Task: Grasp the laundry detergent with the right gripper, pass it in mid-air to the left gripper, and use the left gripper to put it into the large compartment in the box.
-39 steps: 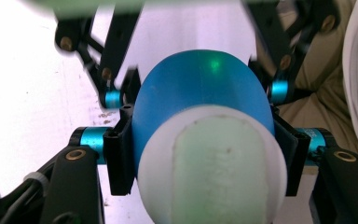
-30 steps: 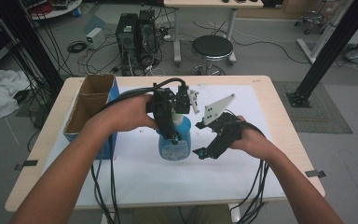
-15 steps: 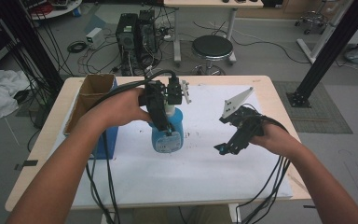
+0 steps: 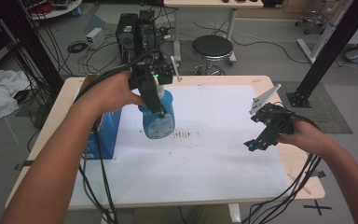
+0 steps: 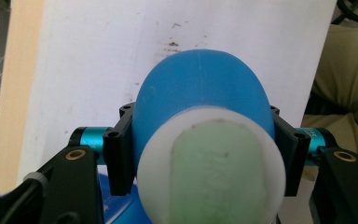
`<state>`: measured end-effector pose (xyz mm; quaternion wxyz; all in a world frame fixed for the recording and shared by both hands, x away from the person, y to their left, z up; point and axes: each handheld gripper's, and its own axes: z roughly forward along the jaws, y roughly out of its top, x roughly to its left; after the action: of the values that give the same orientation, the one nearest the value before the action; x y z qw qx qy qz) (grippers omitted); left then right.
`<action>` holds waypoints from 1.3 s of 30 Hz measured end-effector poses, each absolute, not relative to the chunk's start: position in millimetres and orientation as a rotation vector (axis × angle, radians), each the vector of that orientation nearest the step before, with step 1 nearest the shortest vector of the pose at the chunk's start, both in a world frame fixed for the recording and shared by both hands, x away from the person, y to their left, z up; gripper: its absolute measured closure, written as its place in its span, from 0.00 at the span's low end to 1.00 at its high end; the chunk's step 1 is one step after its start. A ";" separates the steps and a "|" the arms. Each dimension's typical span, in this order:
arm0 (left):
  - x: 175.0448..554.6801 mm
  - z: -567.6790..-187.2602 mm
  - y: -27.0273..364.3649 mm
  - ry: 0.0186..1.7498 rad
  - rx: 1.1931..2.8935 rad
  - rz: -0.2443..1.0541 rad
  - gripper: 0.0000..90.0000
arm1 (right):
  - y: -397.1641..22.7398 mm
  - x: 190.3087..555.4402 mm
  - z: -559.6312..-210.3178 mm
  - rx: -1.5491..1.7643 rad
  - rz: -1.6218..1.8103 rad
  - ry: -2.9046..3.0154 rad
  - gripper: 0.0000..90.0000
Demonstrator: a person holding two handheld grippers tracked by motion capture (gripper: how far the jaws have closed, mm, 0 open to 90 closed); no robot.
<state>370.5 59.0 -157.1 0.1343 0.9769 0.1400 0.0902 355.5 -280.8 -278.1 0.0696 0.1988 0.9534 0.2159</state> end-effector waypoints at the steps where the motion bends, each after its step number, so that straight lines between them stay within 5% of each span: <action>1: 371.5 -153.6 61.5 0.429 2.827 0.265 0.42 | -285.0 356.3 -278.2 0.599 0.634 2.870 0.01; 22: 373.8 -91.9 133.9 0.829 2.711 0.360 0.42 | -295.7 369.8 -271.6 0.582 0.624 2.899 0.01; 39: 371.7 -86.1 214.5 1.180 2.574 0.456 0.42 | -291.6 376.7 -274.3 0.562 0.622 2.907 0.01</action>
<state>371.7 214.5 -86.1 0.1362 0.8891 0.4077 0.1575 376.7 -291.6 -274.3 0.0579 0.1856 0.9592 0.2051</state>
